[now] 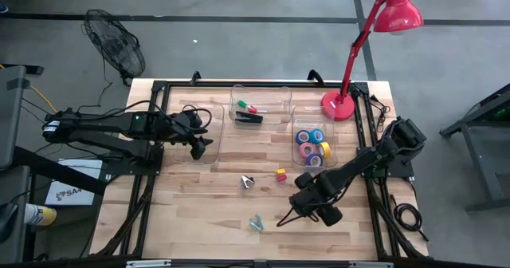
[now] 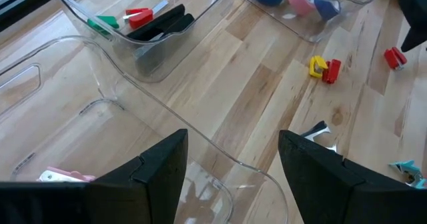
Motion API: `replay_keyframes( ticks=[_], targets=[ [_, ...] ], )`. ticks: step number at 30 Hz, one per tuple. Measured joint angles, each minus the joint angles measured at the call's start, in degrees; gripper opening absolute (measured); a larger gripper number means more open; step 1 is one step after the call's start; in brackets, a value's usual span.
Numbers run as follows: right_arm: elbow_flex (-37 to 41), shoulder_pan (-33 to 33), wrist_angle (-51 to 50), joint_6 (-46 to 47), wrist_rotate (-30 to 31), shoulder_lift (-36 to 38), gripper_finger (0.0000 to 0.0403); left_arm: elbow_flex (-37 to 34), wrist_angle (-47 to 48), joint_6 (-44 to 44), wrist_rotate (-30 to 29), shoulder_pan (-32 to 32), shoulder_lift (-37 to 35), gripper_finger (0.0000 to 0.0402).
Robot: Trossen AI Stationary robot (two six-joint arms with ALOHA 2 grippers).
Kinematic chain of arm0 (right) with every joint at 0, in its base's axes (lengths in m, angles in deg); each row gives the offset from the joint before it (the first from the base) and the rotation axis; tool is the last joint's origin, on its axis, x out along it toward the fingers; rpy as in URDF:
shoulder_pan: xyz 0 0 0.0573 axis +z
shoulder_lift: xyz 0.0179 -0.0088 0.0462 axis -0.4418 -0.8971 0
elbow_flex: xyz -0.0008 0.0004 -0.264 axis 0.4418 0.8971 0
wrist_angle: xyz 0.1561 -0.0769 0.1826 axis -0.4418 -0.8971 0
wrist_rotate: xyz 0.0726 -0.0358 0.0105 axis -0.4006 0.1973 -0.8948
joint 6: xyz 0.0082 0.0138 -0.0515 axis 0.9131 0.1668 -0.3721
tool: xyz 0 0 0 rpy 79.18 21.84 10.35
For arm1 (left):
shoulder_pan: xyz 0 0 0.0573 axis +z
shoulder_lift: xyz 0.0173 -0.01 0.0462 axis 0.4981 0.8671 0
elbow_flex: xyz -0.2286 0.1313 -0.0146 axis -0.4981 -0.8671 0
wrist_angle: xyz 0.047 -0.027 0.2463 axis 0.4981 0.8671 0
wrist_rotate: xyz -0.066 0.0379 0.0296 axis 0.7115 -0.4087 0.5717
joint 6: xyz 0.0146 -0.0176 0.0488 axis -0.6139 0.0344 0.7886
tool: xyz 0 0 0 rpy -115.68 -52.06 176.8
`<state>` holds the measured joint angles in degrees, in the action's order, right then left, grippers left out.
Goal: Pick and place Stapler, Stapler remover, tape
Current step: Put the bottom red stapler into the top transparent bin
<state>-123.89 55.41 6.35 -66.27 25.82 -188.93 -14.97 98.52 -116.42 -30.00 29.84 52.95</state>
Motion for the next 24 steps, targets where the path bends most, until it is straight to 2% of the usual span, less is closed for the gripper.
replay_keyframes(
  ticks=[8,24],
  targets=[
    [0.0,0.8,0.4,-0.1,0.6,-0.4,0.0212,0.0,0.0,0.3,0.0,0.0,0.0,0.0230],
    [0.1,3.0,0.5,2.6,1.8,-6.9,0.0208,0.0,0.1,0.3,0.0,0.0,0.0,0.0230]
  ],
)
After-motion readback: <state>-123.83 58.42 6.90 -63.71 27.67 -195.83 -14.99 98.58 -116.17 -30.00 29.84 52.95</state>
